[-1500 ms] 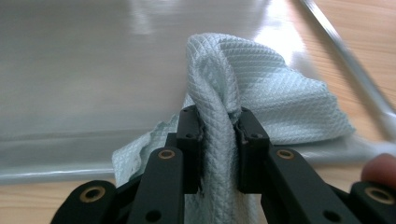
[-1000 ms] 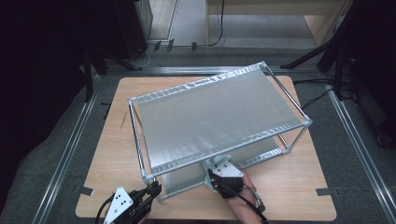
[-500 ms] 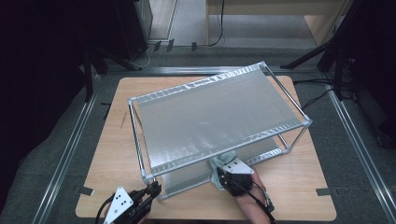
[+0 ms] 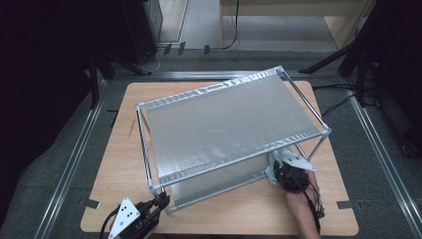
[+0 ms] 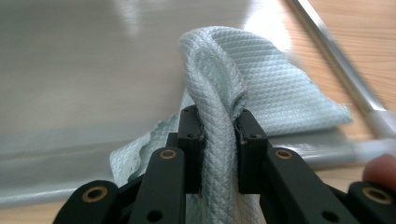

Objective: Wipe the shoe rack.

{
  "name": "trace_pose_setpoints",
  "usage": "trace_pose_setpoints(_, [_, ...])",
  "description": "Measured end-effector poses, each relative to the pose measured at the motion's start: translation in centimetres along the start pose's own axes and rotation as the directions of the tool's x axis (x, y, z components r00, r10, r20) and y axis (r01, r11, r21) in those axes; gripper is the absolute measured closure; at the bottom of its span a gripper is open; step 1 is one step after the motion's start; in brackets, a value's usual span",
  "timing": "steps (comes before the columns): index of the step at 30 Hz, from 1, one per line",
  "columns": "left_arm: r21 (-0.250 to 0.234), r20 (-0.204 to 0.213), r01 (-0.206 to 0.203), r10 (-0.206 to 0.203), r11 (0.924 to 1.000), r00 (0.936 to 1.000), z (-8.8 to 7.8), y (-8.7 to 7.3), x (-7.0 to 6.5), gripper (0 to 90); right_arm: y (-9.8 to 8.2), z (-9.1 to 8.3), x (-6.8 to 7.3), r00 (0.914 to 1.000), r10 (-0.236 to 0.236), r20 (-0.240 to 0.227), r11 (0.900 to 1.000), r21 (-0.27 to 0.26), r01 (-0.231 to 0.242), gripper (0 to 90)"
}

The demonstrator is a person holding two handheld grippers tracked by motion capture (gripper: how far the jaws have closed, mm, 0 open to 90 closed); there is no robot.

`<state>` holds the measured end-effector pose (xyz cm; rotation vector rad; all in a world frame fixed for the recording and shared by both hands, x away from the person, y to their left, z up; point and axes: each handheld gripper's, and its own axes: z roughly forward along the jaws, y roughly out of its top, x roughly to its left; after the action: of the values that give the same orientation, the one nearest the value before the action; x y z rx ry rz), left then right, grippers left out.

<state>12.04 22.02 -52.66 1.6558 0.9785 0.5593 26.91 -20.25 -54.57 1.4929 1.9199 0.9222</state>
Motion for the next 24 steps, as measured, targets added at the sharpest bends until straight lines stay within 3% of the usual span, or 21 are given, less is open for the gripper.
trace_pose_setpoints(2, [-0.001,-0.003,0.002,-0.002,1.0,1.0,0.0,0.0,0.0,79.6,-0.1,0.0,1.3,0.9991,-0.011,-0.04,1.0,0.002,0.011,76.5])
trace_pose_setpoints(5, [-0.002,-0.005,0.004,-0.004,1.0,1.0,0.1,0.0,0.0,79.6,-0.4,-0.1,4.8,0.9938,-0.069,-0.087,0.998,-0.001,0.069,76.5])
trace_pose_setpoints(7, [-0.003,-0.002,0.007,-0.007,1.0,1.0,0.1,0.0,-0.1,79.6,-0.6,-0.2,7.5,0.9848,-0.095,-0.145,0.995,-0.006,0.095,76.6])
trace_pose_setpoints(8, [-0.003,-0.002,0.007,-0.007,1.0,1.0,0.1,0.0,-0.1,79.5,-0.9,-0.3,9.8,0.9748,-0.132,-0.18,0.991,-0.016,0.131,76.6])
trace_pose_setpoints(9, [-0.004,-0.002,0.007,-0.007,1.0,1.0,0.2,0.0,-0.1,79.5,-1.0,-0.4,10.6,0.9696,-0.148,-0.195,0.989,-0.02,0.147,76.6])
trace_pose_setpoints(11, [-0.005,-0.001,0.007,-0.007,1.0,1.0,0.2,0.0,-0.1,79.5,-1.3,-0.7,13.6,0.9455,-0.205,-0.253,0.979,-0.037,0.203,76.5])
trace_pose_setpoints(13, [-0.005,-0.005,0.008,-0.008,1.0,1.0,0.2,0.0,-0.2,79.5,-2.0,-1.3,17.0,0.9062,-0.287,-0.31,0.958,-0.077,0.277,76.5])
trace_pose_setpoints(15, [-0.006,-0.005,0.006,-0.006,1.0,1.0,0.3,0.0,-0.3,79.6,-2.2,-1.7,18.7,0.8826,-0.313,-0.351,0.949,-0.091,0.3,76.5])
trace_pose_setpoints(17, [-0.006,-0.006,0.007,-0.007,1.0,1.0,0.3,0.0,-0.3,79.6,-2.3,-2.1,20.0,0.8537,-0.364,-0.372,0.931,-0.109,0.349,76.4])
trace_pose_setpoints(19, [-0.006,-0.009,0.01,-0.01,0.9999,0.9999,0.3,0.0,-0.3,79.4,-2.3,-2.2,20.0,0.8431,-0.376,-0.384,0.925,-0.113,0.362,75.6])
trace_pose_setpoints(20, [-0.005,-0.01,0.012,-0.012,0.9999,0.9999,0.3,0.0,-0.4,79.4,-2.2,-2.1,19.5,0.8408,-0.381,-0.385,0.923,-0.112,0.367,75.2])
trace_pose_setpoints(21, [-0.005,-0.01,0.011,-0.011,0.9999,0.9999,0.4,0.0,-0.4,79.4,-2.0,-1.9,18.9,0.847,-0.373,-0.379,0.927,-0.107,0.36,75.0])
trace_pose_setpoints(22, [-0.005,-0.011,0.009,-0.01,0.9999,0.9999,0.4,0.0,-0.4,79.5,-1.8,-1.7,18.2,0.86,-0.369,-0.352,0.928,-0.096,0.359,75.1])
trace_pose_setpoints(23, [-0.004,-0.013,0.006,-0.006,1.0,0.9999,0.4,0.0,-0.4,79.5,-1.7,-1.5,17.2,0.8676,-0.378,-0.323,0.925,-0.089,0.37,75.2])
trace_pose_setpoints(24, [-0.002,-0.015,0.002,-0.002,1.0,0.9999,0.3,0.0,-0.4,79.6,-1.3,-1.2,15.4,0.8901,-0.341,-0.302,0.939,-0.068,0.337,75.3])
